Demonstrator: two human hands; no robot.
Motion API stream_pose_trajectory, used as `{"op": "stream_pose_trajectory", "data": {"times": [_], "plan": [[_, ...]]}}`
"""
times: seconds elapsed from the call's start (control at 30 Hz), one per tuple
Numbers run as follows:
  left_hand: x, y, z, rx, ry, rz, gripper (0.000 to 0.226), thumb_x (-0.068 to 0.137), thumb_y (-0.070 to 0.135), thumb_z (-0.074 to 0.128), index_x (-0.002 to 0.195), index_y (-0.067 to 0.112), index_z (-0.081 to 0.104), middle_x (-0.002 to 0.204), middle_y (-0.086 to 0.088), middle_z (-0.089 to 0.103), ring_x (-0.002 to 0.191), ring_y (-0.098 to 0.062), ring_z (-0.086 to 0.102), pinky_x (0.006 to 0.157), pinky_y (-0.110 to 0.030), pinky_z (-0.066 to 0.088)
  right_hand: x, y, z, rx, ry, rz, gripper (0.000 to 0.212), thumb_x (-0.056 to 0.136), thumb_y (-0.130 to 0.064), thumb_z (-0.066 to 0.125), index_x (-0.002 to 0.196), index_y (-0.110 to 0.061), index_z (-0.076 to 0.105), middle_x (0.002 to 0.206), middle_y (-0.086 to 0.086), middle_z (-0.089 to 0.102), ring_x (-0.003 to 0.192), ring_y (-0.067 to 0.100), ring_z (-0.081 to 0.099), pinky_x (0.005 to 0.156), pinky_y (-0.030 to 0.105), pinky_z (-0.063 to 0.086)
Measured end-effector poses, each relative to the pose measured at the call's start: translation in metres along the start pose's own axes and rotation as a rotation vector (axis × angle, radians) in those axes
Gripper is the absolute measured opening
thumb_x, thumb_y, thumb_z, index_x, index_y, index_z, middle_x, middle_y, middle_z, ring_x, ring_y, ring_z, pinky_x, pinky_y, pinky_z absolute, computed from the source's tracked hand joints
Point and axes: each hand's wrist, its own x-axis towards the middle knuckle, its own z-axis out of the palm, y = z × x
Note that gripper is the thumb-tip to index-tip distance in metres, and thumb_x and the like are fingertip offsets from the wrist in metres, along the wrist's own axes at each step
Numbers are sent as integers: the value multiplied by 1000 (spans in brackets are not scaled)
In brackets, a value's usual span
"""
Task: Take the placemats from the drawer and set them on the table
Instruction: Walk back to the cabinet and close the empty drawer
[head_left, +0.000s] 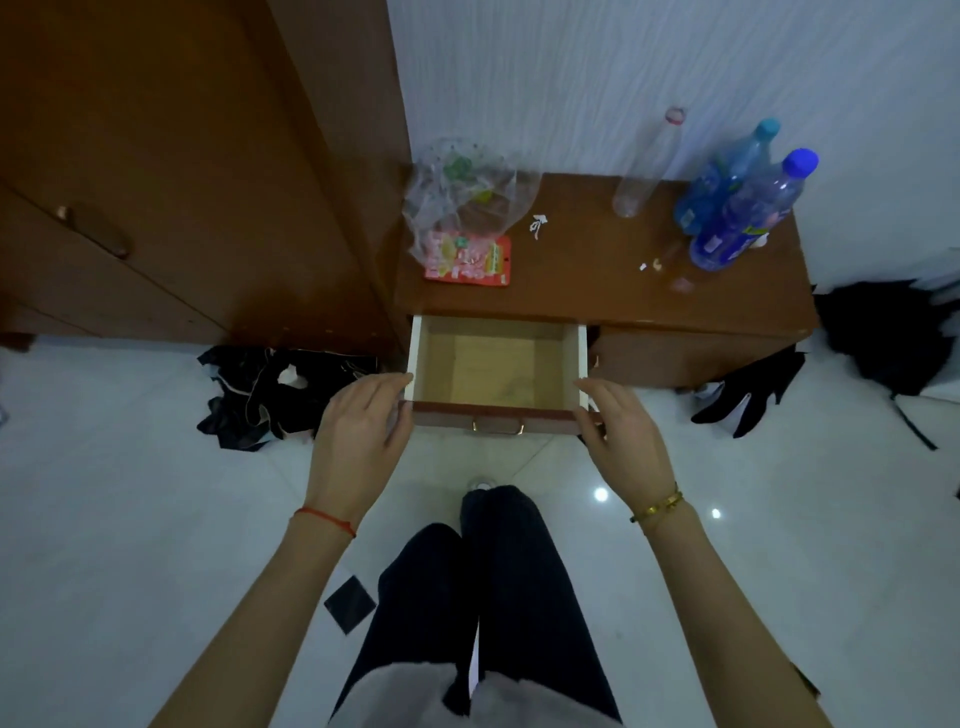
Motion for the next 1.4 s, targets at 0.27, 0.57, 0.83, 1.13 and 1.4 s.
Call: {"op": "stream_pose_trajectory", "data": {"times": [0.27,0.57,0.83,1.13,1.4], "plan": [[-9,-98,184,27,0,86,30,92,16,61,120,8,63,119,-7,65,115,-26,59,102,-41,45,14,101,160,-55,101,-74,29,93,-13,60,121,-4,60,115,11,64,110,27,58,93,40,51],[-18,-162,282,77,180,259,27,95,23,59,119,12,64,116,-3,65,110,-21,59,101,-34,44,15,154,248,-161,320,-241,21,95,-13,56,113,-6,65,110,8,66,102,24,61,93,34,50],[-12,-170,300,52,334,285,19,95,16,59,110,10,69,108,-5,67,101,-22,61,91,-37,50,19,161,263,-169,449,-290,17,95,-9,56,109,-3,65,105,10,66,96,25,60,87,34,50],[27,-172,311,28,387,262,19,95,15,59,110,9,69,108,-5,68,102,-22,61,89,-39,51,59,164,272,-200,608,-282,16,96,-10,55,106,-4,66,105,10,66,98,24,59,91,32,48],[61,-169,330,-28,494,206,20,94,18,60,111,10,67,111,-3,66,108,-18,57,95,-32,49,81,169,309,-93,596,-58,18,93,-27,61,95,-10,61,89,4,62,82,19,53,71,28,44]]}}
